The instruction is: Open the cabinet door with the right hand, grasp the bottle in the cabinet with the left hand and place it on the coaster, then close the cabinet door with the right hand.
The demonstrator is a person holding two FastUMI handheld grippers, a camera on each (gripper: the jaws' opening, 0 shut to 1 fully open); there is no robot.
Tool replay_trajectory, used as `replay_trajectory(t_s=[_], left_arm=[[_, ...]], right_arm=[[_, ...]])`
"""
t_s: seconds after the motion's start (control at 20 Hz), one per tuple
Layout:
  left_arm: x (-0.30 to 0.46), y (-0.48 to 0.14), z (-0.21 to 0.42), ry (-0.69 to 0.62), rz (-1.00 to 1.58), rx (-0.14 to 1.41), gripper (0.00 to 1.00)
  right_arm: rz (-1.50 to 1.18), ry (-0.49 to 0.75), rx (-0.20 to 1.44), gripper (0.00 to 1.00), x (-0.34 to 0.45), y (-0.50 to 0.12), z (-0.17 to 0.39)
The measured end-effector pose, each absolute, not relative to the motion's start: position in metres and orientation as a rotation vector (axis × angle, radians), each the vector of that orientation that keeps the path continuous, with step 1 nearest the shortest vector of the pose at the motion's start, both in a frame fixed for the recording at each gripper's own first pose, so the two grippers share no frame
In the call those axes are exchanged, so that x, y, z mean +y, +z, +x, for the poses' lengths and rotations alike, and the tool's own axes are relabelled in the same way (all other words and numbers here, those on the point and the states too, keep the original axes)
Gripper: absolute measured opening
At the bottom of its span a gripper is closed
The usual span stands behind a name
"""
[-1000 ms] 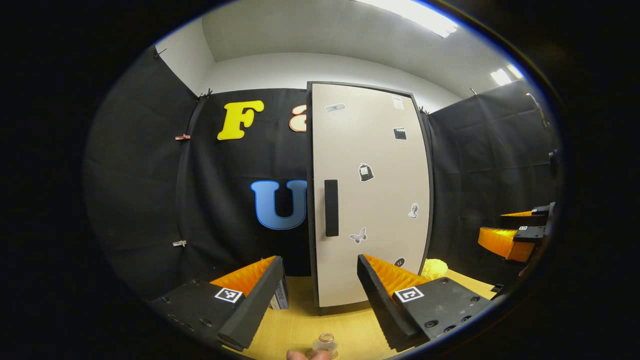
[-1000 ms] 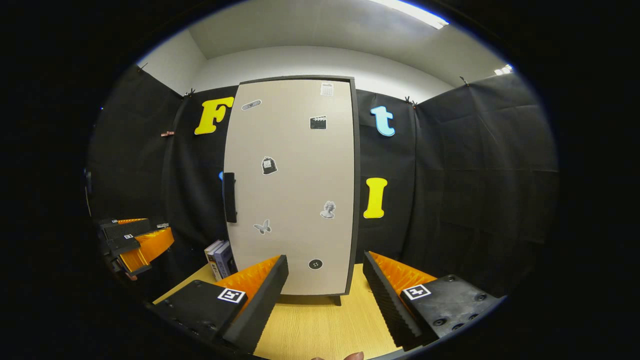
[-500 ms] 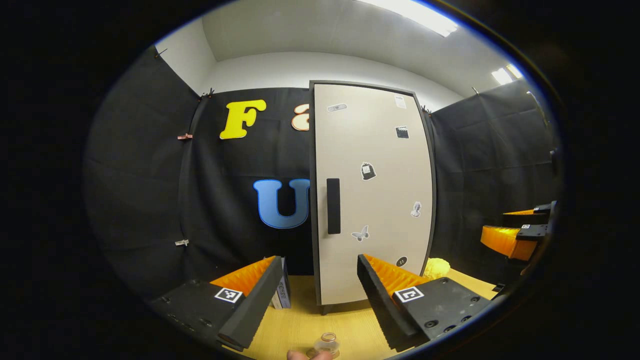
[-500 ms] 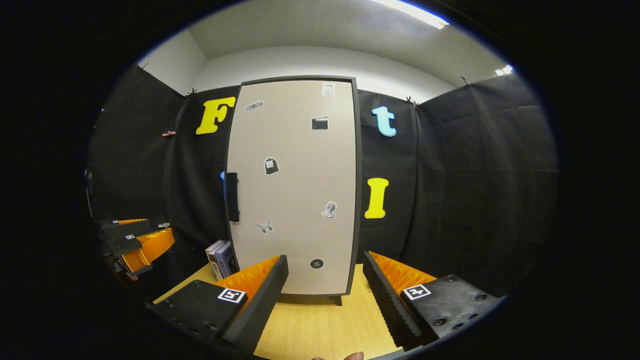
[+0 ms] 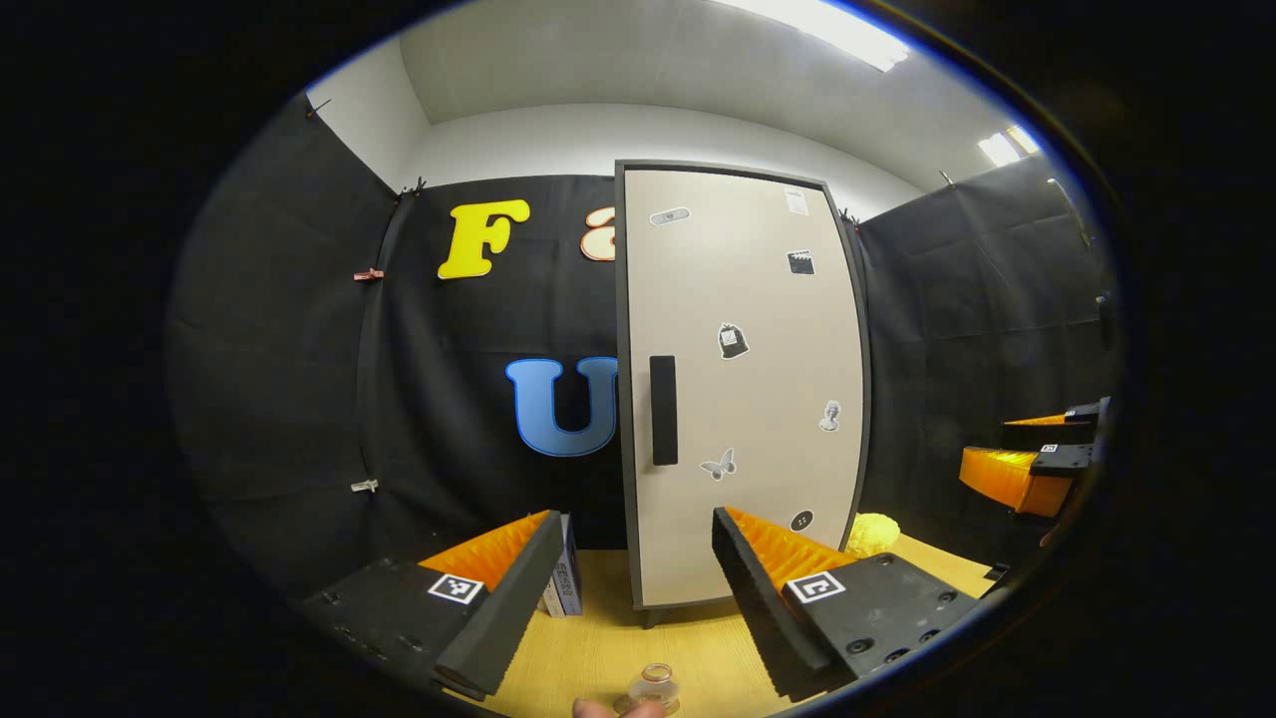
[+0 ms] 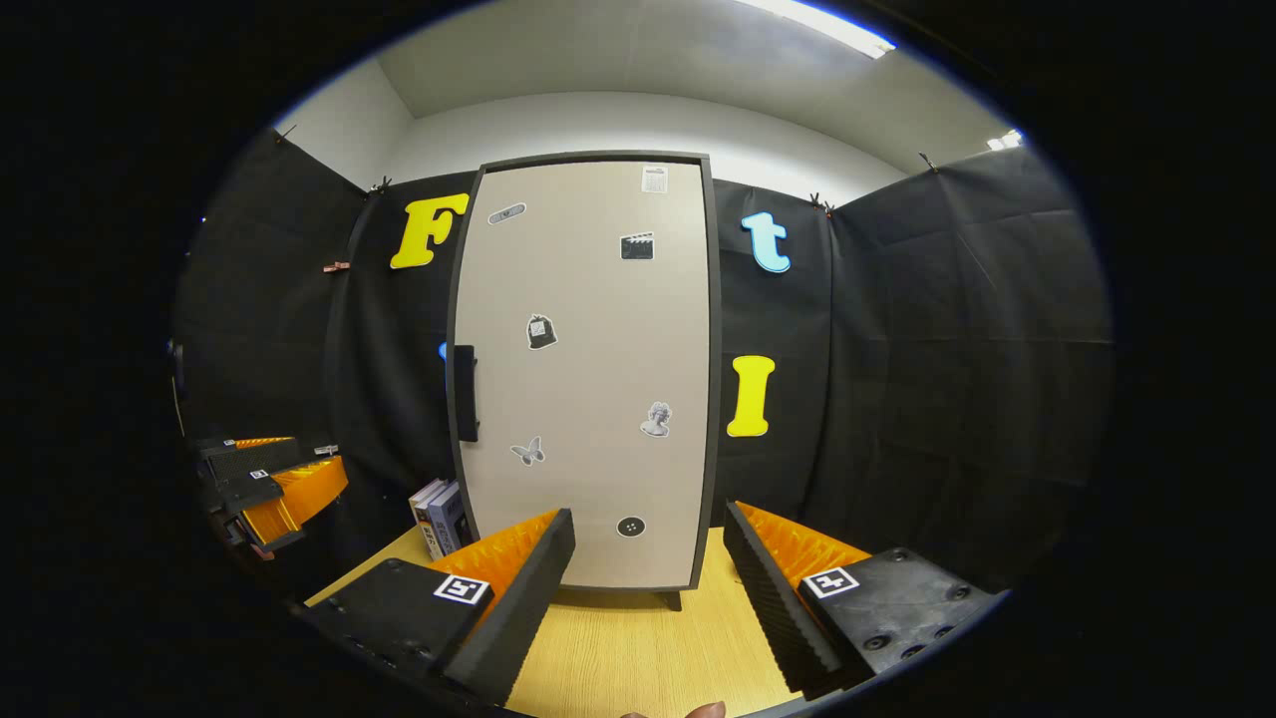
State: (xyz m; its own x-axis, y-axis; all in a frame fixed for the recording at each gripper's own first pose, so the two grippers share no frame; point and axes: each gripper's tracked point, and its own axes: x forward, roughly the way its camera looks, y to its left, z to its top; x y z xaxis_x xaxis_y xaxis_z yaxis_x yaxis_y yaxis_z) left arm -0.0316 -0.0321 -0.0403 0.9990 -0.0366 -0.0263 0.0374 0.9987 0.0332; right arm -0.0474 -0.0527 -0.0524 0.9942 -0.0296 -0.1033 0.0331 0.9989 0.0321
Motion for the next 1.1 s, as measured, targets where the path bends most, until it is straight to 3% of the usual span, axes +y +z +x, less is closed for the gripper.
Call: replay_trajectory(t_s=[1.1], left_arm=[[-0.0316,-0.0408,-0.0281,-0.034,0.038,0.032,0.94]], right_arm=[[0.031,-0.032,0.099,0.98,-0.0536,-0.0528,-0.0440]])
